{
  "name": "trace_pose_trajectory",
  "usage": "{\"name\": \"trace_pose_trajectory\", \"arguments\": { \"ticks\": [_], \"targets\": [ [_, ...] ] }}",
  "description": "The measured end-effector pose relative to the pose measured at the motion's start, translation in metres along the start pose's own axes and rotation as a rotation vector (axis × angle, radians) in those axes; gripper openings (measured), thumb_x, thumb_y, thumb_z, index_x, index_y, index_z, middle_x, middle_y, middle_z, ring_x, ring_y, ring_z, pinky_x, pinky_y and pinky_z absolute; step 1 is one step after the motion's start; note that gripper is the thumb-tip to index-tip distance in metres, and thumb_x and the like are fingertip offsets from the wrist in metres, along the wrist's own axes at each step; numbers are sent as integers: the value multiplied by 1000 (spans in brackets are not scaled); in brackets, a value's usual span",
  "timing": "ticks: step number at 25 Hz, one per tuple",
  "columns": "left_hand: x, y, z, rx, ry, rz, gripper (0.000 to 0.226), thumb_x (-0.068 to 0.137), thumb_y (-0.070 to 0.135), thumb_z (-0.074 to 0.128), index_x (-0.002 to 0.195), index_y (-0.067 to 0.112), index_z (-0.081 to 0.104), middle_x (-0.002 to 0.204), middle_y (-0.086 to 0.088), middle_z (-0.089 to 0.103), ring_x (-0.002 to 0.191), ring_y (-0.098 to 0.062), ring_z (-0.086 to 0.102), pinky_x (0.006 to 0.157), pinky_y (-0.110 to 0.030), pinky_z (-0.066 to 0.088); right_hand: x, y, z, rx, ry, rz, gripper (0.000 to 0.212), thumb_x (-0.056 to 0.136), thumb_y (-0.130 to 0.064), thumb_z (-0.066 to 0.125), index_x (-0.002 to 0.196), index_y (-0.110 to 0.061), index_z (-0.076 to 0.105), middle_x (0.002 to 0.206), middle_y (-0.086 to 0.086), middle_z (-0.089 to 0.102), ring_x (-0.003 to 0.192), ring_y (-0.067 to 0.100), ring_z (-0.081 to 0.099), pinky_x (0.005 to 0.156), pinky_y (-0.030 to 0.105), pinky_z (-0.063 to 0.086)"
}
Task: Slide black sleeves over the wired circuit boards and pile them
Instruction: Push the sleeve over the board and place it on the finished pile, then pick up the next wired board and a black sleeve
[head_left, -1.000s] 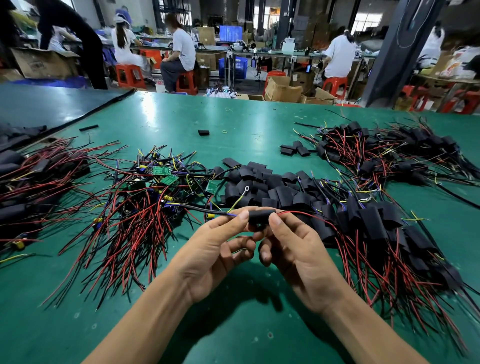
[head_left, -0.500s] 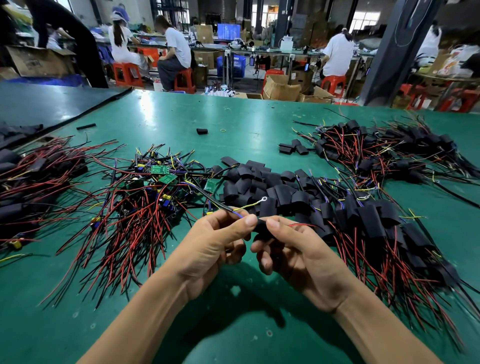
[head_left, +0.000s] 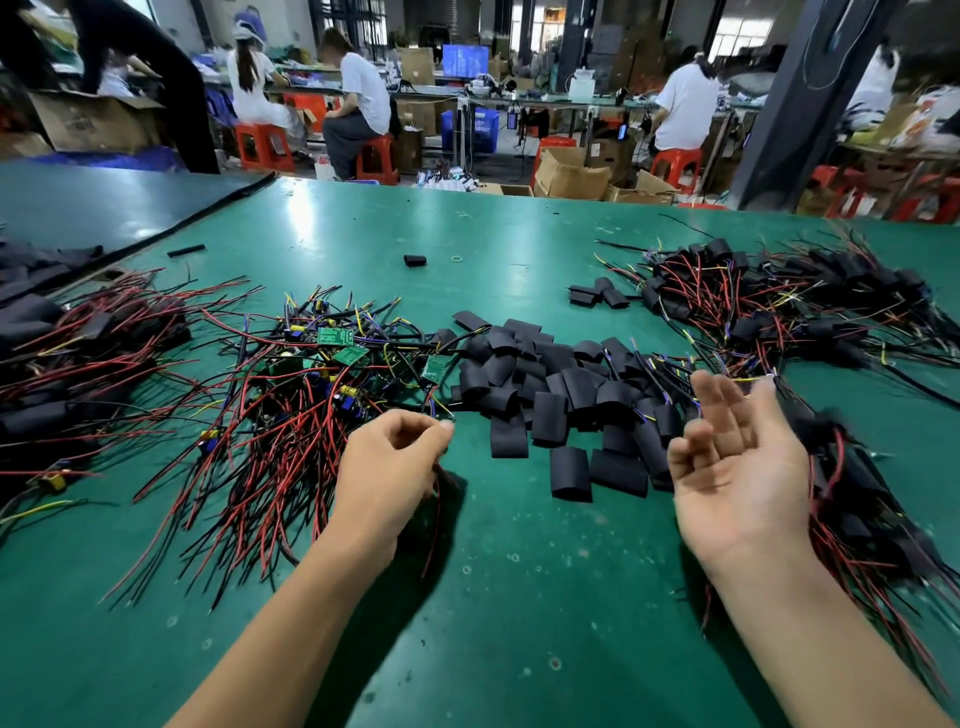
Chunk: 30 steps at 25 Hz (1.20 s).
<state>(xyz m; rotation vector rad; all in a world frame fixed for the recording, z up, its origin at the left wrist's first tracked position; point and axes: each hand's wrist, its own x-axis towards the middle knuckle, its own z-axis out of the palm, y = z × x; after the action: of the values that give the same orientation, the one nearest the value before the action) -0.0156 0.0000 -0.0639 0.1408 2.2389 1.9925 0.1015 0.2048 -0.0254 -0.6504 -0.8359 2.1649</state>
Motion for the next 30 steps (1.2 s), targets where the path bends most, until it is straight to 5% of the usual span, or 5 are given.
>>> {"name": "trace_pose_trajectory", "arguments": {
  "ticks": [6, 9, 14, 23, 30],
  "targets": [
    [4, -5, -4, 426, 84, 152, 27, 84, 21, 76, 109, 21, 67, 106, 3, 71, 87, -17, 65, 83, -27, 48, 4, 27, -8, -448, -107, -262, 21, 101, -28, 56, 88, -16, 69, 76, 1, 74, 47, 10, 52, 48, 20, 43],
    [4, -6, -1, 621, 22, 225, 46, 83, 32, 76, 127, 24, 63, 120, 2, 69, 110, -20, 62, 94, -28, 45, 7, 48, -18, -1068, -296, -513, 11, 88, -24, 75, 98, -24, 73, 93, -7, 73, 79, 6, 61, 76, 22, 49],
    [7, -7, 1, 578, -25, 239, 14, 81, 29, 78, 93, 30, 71, 94, 16, 72, 91, -10, 66, 83, -31, 52, 12, 66, -28, -1706, -561, -653, 61, 75, -69, 58, 124, -34, 67, 133, -17, 55, 120, 10, 38, 97, 30, 29],
    [0, -5, 11, 795, -91, 273, 57, 85, 54, 68, 136, 42, 47, 130, 12, 64, 113, -21, 62, 88, -35, 50, 15, 66, -31, -1731, -588, -654, 54, 82, -59, 52, 127, -33, 65, 130, -17, 59, 118, 9, 39, 89, 29, 27],
    [-5, -1, 15, 455, -113, 180, 15, 79, 34, 79, 93, 33, 74, 85, 6, 75, 67, -19, 62, 73, -35, 54, 11, 62, -27, -1638, -649, -632, 46, 85, -34, 71, 130, -29, 63, 139, -8, 57, 127, 15, 46, 110, 42, 36]
  ]
}}
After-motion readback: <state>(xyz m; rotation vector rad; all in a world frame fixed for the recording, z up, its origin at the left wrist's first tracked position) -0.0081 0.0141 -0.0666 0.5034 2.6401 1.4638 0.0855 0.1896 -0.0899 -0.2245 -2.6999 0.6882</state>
